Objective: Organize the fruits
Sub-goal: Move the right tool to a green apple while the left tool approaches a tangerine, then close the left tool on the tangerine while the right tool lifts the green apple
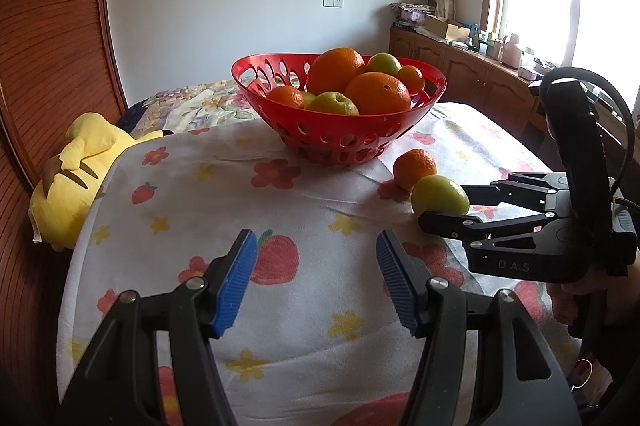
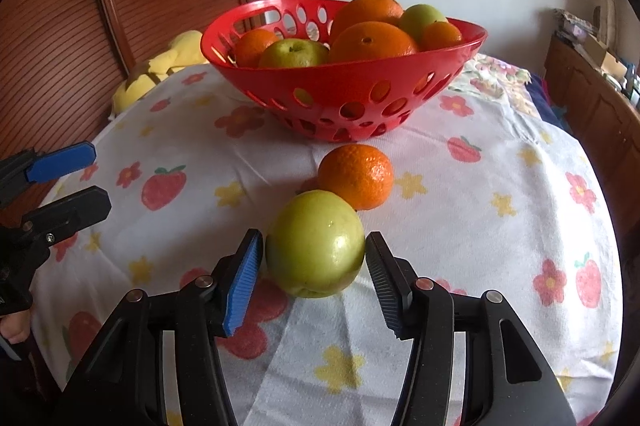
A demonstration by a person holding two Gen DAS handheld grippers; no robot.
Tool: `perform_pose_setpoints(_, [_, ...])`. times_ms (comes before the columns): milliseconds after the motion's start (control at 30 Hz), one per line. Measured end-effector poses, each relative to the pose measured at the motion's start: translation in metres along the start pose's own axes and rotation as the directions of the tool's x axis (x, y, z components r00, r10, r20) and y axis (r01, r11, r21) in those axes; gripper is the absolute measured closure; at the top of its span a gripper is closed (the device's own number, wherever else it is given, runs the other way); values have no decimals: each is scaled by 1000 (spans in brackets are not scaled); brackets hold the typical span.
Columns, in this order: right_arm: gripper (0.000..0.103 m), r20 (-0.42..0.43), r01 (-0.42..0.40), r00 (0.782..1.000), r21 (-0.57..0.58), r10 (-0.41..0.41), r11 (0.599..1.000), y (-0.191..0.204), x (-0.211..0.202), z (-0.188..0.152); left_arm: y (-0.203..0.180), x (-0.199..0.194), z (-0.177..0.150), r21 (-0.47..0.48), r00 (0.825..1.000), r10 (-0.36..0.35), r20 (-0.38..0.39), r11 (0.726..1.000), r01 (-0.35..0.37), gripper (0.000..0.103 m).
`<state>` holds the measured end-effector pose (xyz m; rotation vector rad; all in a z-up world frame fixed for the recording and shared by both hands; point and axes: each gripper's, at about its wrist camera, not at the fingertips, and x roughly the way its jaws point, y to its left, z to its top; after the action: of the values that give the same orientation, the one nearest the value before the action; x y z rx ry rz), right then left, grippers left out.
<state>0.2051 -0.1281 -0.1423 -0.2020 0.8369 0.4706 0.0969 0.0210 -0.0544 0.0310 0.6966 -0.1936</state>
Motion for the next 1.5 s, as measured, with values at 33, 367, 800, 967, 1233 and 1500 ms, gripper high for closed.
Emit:
perform_pose_setpoints(33, [52,0,4,1000,-3,-4,1000,0,0,-1,0,1,0,0,1000,0,-2,1000,0,41])
perform_pose_setpoints(367, [52,52,-22,998,2,21,1000,-7,-24,-14,-18,18,15,29,1000,-3,-7,1000,4,41])
perform_pose_setpoints(800, [52,129,-20,992,39,15,999,-51,-58,-20,-66,59,51,86,995,-86,-58,992,91,44])
perform_pose_setpoints(967, [52,139,-15,990,49,8,999,-72,-59,-20,-81,75,61,95,991,-105,-78,989,113,49])
perform_pose_setpoints(1233, [52,143,-25,990,65,16,998,-96,-58,-18,-89,101,67,111,989,-89,-119,989,102,51])
perform_pose_setpoints(1500, [52,130,-37,991,53,29,998,-100,-50,-17,-89,119,63,109,983,-94,-158,988,112,51])
